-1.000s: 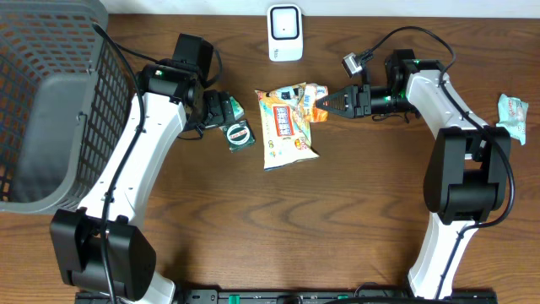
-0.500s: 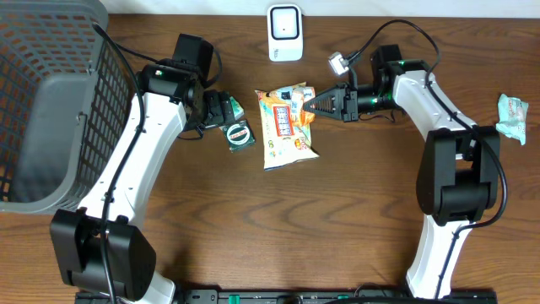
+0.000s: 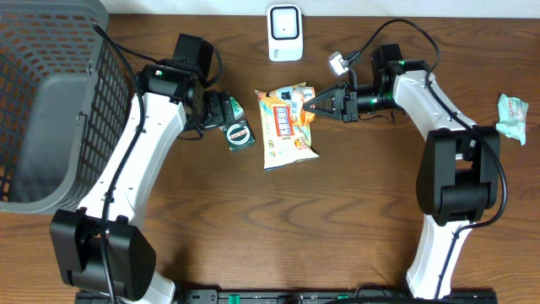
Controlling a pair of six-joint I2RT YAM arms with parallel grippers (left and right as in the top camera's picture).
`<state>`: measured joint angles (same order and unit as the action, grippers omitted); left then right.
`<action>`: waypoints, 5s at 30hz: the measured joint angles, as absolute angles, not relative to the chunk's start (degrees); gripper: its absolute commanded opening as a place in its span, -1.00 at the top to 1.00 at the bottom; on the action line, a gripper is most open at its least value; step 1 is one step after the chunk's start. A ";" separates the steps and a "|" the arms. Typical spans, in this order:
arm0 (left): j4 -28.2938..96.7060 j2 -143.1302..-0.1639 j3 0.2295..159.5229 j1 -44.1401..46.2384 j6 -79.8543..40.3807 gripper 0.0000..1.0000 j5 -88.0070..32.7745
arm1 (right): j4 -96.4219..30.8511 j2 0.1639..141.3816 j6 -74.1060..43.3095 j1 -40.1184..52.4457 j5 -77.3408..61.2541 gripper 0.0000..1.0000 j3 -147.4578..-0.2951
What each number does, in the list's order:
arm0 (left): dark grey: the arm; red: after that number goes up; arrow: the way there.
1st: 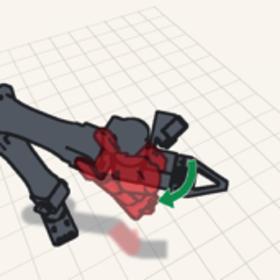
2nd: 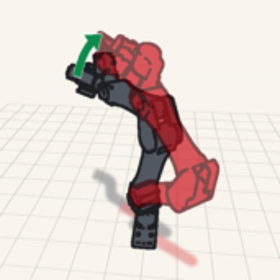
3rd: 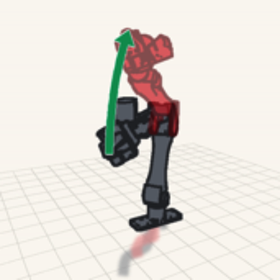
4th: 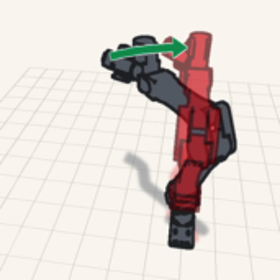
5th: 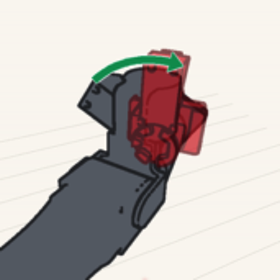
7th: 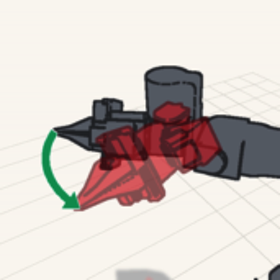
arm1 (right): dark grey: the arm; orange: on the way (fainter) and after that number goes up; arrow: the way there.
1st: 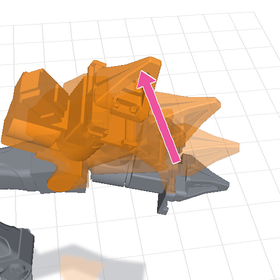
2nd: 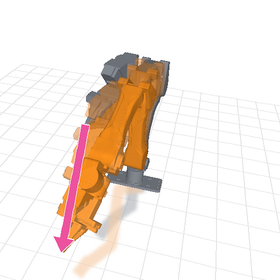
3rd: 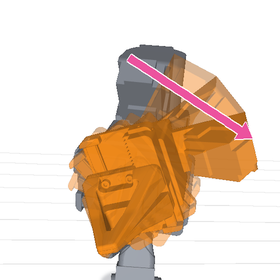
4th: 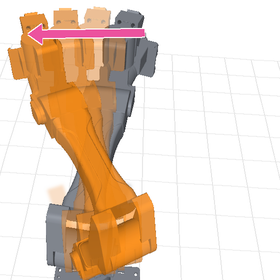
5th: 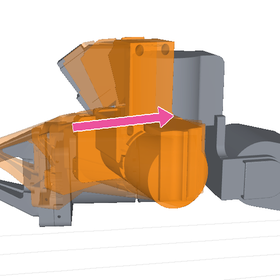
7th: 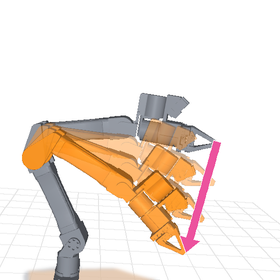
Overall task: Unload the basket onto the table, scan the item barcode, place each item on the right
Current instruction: 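Carry the orange tissue pack left toward the scanner, then hold the orange tissue pack up under the white scanner, then carry the tissue pack to the right table edge and release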
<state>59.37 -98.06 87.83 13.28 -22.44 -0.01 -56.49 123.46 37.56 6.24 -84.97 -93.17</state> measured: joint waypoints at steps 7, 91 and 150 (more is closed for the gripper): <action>59.37 -98.06 87.83 13.30 -22.44 -0.95 -0.01 | -56.49 123.46 37.56 6.24 -84.82 0.98 -93.14; 59.37 -98.06 87.83 13.30 -22.44 -0.95 -0.01 | -5.17 142.12 49.56 25.08 17.85 0.98 -120.27; 59.37 -98.06 87.83 13.30 -22.44 -0.95 -0.01 | -46.09 126.39 2.90 -19.55 -13.32 -0.39 -106.21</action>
